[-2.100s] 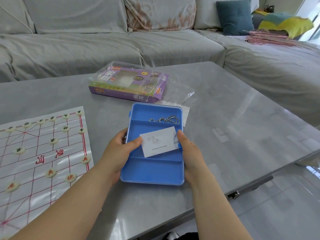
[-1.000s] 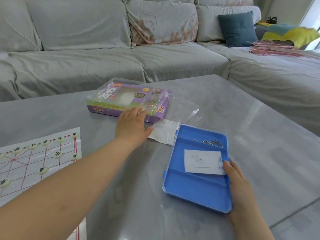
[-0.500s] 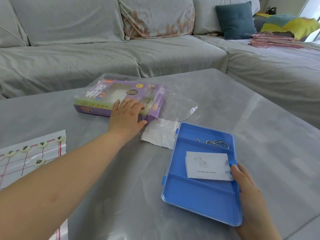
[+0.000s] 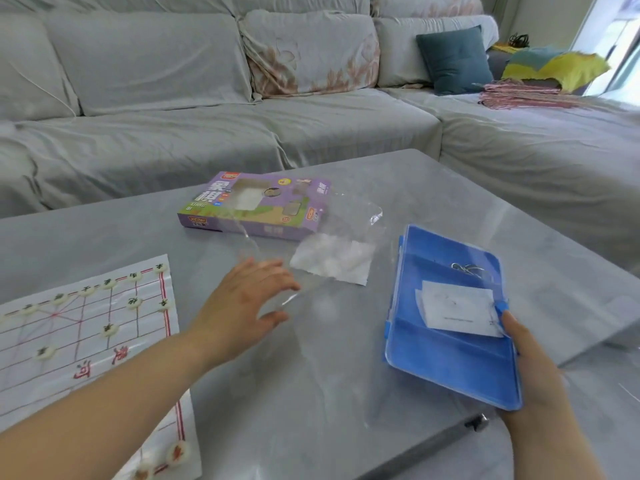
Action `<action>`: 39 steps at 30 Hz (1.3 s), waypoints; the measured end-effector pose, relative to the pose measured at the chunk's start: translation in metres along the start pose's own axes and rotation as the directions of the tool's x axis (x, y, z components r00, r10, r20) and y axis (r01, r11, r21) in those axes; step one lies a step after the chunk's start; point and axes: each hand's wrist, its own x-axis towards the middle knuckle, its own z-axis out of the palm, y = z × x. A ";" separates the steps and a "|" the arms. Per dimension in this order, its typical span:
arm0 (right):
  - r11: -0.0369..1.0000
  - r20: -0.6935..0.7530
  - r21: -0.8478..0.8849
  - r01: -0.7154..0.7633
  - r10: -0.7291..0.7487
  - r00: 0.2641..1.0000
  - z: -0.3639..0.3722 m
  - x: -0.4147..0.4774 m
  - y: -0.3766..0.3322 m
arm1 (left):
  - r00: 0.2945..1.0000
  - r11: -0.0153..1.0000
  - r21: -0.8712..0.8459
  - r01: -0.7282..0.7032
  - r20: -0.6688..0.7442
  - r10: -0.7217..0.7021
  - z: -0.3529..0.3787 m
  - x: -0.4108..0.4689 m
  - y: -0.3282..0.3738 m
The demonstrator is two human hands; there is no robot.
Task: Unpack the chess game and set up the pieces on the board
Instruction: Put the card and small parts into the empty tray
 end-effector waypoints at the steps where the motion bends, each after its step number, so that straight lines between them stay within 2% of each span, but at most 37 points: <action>1: 1.000 0.000 0.017 -0.011 0.011 1.000 0.000 -0.006 -0.003 | 1.000 1.000 -0.020 -0.007 0.016 0.008 -0.003 -0.008 0.009; 7: 0.999 0.015 0.008 -0.040 0.040 0.999 -0.004 -0.037 -0.011 | 0.981 0.990 -0.029 -0.136 0.137 0.139 -0.009 -0.060 0.050; 12: 0.979 -0.005 -0.203 -0.022 0.022 1.000 0.005 -0.043 -0.016 | 0.959 0.980 -0.056 -0.190 0.203 0.197 -0.003 -0.094 0.071; 15: 0.942 0.006 -0.334 -0.026 0.029 1.000 0.017 -0.038 -0.009 | 0.953 0.988 -0.063 -0.141 0.260 0.153 -0.004 -0.105 0.074; 17: 0.910 0.025 -0.414 -0.012 0.024 0.999 0.030 -0.035 -0.003 | 0.958 0.991 -0.132 0.008 0.284 0.031 -0.010 -0.109 0.074; 18: 0.898 0.041 -0.440 -0.002 0.023 0.999 0.038 -0.033 0.000 | 0.967 0.966 -0.225 0.131 0.242 -0.074 -0.016 -0.108 0.078; 19: 0.887 0.059 -0.461 0.004 0.026 0.998 0.045 -0.031 0.004 | 0.948 0.914 -0.295 0.279 0.237 -0.213 -0.020 -0.105 0.080; 21: 0.852 0.099 -0.522 0.020 0.037 0.994 0.062 -0.026 0.011 | 0.861 0.745 -0.437 0.504 0.180 -0.476 -0.017 -0.098 0.079; 22: 0.830 0.120 -0.556 0.034 0.040 0.992 0.070 -0.024 0.014 | 0.795 0.660 -0.471 0.585 0.171 -0.582 -0.013 -0.093 0.076; 24: 0.797 0.159 -0.602 0.047 0.061 0.985 0.081 -0.019 0.022 | 0.687 0.528 -0.508 0.680 0.191 -0.701 -0.005 -0.080 0.074; 25: 0.775 0.169 -0.630 0.042 0.084 0.982 0.086 -0.017 0.025 | 0.661 0.491 -0.520 0.699 0.210 -0.720 -0.002 -0.072 0.075; 27: 0.685 0.173 -0.726 0.058 0.101 0.980 0.094 -0.014 0.030 | 0.649 0.456 -0.541 0.707 0.238 -0.723 0.006 -0.058 0.078; 30: 0.447 0.202 -0.877 0.177 0.008 0.979 0.100 -0.006 0.032 | 0.673 0.482 -0.542 0.689 0.230 -0.703 0.014 -0.042 0.081; 33: 0.244 0.189 -0.950 0.196 -0.051 0.981 0.106 -0.001 0.030 | 0.676 0.497 -0.538 0.681 0.201 -0.709 0.022 -0.036 0.081; 37: 0.072 0.210 -0.974 0.215 -0.079 0.975 0.107 0.006 0.032 | 0.679 0.570 -0.430 0.700 0.155 -0.718 0.025 -0.032 0.080; 39: 0.068 0.188 -0.979 0.193 -0.073 0.979 0.104 0.008 0.032 | 0.688 0.621 -0.327 0.713 0.156 -0.709 0.026 -0.028 0.079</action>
